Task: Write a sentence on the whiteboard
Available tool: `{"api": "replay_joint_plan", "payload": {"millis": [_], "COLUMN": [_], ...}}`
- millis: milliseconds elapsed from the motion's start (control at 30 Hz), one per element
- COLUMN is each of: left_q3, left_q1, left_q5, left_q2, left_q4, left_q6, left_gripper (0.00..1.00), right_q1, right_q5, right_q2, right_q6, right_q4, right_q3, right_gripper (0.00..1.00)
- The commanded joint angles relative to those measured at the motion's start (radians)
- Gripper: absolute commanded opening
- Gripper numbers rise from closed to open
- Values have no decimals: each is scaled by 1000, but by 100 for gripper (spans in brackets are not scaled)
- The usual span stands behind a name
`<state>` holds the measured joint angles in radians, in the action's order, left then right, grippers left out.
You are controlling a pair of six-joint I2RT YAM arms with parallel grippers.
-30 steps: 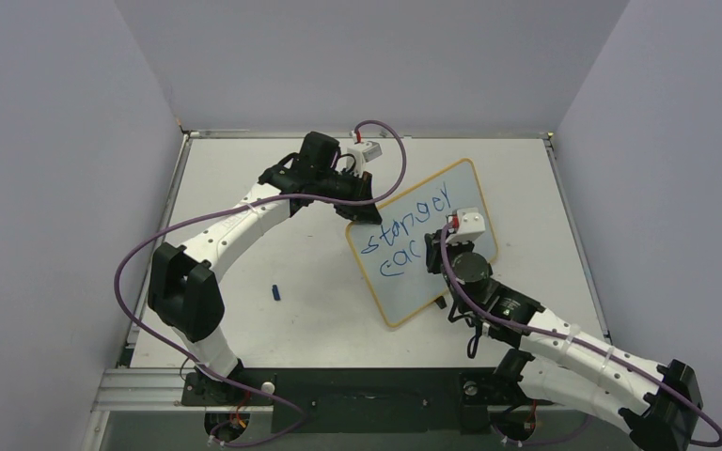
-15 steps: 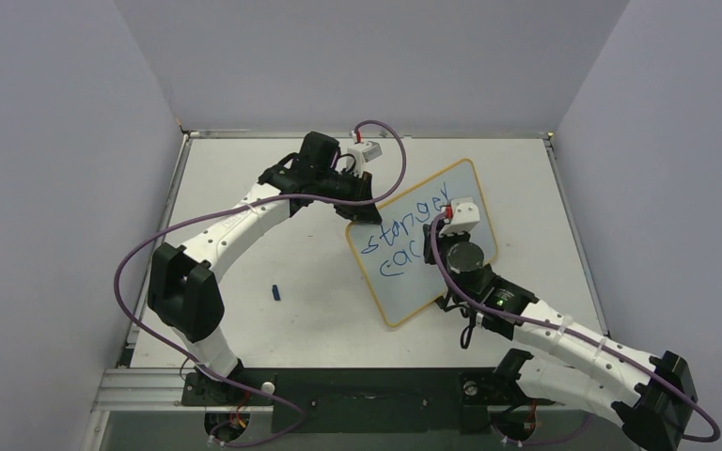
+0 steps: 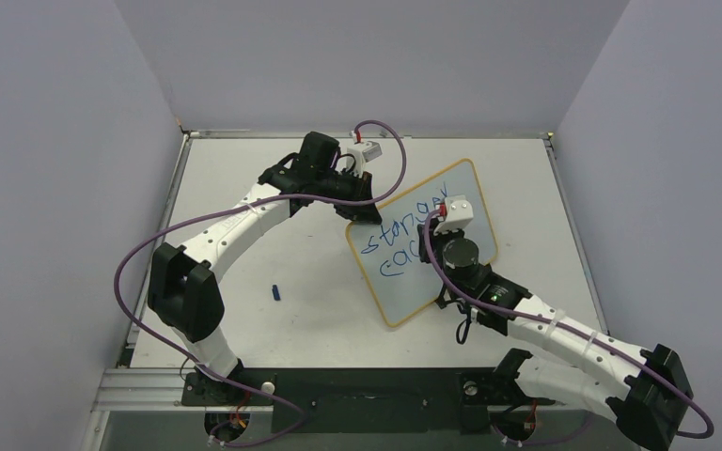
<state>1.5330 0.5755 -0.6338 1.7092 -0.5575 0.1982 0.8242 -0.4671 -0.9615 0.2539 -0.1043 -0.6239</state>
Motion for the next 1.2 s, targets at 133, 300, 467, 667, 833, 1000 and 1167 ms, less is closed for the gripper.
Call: {"api": "replay_joint_plan", "payload": {"millis": [133, 300, 467, 667, 833, 1000, 1167], "left_q3": [7, 8, 7, 7, 6, 6, 6], "left_q1": [-8, -8, -8, -7, -5, -4, -3], "left_q5": [80, 80, 80, 80, 83, 83, 83], "left_q2": [-50, -47, -47, -47, -50, -50, -50], "left_q4": [46, 50, 51, 51, 48, 48, 48], "left_q6": [-41, -40, -40, -40, -40, -42, -42], "left_gripper": [0, 0, 0, 0, 0, 0, 0], "right_q1": [-8, -7, -7, -7, -6, -6, -6], "right_q5": [26, 34, 30, 34, 41, 41, 38], "right_q2": [26, 53, 83, 106, 114, 114, 101], "right_q6": [53, 86, 108, 127, 141, 140, 123], "right_q4": [-42, -26, -4, 19, 28, 33, 37], "right_q3": [72, 129, 154, 176, 181, 162, 115], "right_gripper": [0, 0, 0, 0, 0, 0, 0]}}
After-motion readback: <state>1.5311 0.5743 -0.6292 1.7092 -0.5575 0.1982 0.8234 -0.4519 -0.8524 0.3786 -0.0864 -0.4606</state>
